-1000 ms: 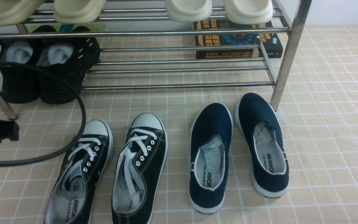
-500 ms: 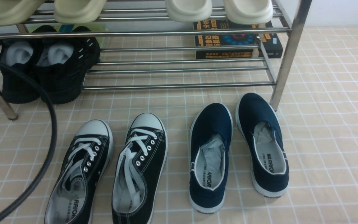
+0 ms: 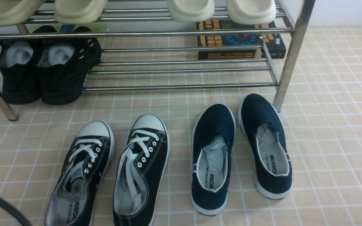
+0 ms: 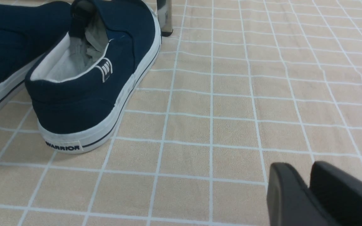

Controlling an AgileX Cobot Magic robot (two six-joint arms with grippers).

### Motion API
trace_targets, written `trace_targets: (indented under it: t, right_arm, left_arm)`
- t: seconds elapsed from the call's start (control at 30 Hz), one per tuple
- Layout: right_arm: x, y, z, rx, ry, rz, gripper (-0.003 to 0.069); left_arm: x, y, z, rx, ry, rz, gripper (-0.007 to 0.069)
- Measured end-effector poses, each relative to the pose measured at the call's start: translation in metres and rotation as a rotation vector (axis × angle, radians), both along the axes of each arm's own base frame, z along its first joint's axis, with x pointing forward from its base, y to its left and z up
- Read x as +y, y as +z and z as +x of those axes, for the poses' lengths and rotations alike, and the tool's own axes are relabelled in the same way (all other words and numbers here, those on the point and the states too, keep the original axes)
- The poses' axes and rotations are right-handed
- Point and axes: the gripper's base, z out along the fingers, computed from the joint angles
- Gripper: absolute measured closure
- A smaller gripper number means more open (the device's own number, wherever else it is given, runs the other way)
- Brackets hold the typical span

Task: Take the shoes off the shelf from the light coffee tablecloth by hand.

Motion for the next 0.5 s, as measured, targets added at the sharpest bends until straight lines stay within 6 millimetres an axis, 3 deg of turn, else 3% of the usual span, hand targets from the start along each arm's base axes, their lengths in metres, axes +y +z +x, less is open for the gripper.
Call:
trace_targets:
  t: [0.13, 0.27, 0.5]
  right_arm:
    - [0.000, 0.000, 0.000, 0.000, 0.000, 0.000, 0.0515]
    - [0.000, 0.000, 0.000, 0.000, 0.000, 0.001, 0.0509]
    - [0.000, 0.000, 0.000, 0.000, 0.000, 0.001, 0.0503]
  left_arm:
    - [-0.001, -0.027, 0.003, -0.183, 0.012, -0.056, 0.0621]
    - [-0.002, -0.038, 0.010, -0.316, 0.007, -0.075, 0.0619]
    - [-0.002, -0.049, 0.014, -0.319, 0.009, -0.062, 0.0617]
